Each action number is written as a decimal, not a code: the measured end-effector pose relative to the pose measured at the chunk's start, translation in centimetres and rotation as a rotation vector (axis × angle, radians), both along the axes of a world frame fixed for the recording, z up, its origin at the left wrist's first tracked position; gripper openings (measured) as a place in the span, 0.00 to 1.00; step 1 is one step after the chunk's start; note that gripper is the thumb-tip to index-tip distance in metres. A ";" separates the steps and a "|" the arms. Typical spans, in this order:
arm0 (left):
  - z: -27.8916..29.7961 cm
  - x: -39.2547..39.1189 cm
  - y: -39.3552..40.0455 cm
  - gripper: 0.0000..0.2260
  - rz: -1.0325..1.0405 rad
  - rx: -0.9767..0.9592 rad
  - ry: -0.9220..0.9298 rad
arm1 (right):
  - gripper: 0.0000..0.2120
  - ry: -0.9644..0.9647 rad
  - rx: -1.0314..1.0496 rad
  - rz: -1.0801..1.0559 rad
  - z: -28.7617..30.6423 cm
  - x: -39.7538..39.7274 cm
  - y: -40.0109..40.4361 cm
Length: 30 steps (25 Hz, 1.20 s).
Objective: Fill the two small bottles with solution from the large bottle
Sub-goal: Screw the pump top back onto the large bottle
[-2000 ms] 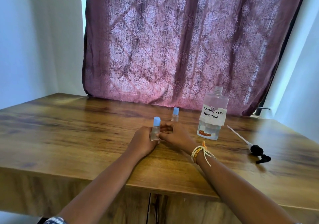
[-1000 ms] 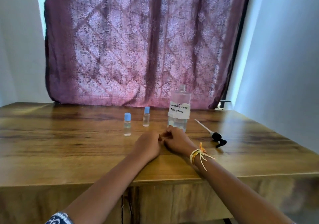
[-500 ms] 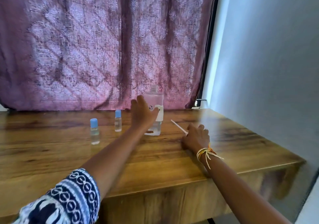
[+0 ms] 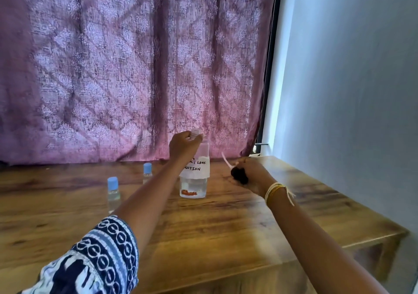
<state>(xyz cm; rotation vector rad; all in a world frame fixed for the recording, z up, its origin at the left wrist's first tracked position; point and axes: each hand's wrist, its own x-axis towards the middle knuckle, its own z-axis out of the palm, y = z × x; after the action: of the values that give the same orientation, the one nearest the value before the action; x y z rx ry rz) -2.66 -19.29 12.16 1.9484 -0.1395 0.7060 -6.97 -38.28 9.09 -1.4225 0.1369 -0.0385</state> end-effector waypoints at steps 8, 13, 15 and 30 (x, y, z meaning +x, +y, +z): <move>0.3 -1.3 1.5 0.14 0.061 -0.006 -0.056 | 0.29 0.032 0.611 0.192 4.0 0.4 1.8; 0.5 -2.5 3.0 0.14 0.090 0.038 -0.051 | 0.27 -0.029 0.596 0.291 4.3 -0.2 3.1; 0.4 -2.8 3.0 0.15 0.098 0.037 -0.047 | 0.15 -0.071 0.474 0.339 4.6 -0.4 3.5; -0.5 -1.2 3.4 0.21 0.038 -0.051 0.017 | 0.22 -0.536 -0.321 -0.046 18.8 3.1 8.0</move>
<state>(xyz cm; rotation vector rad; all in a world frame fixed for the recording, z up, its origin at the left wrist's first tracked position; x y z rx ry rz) -3.87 -15.86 11.63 1.9126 -0.0731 0.7112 -3.89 -30.33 27.92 -1.6794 -0.2913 -0.4937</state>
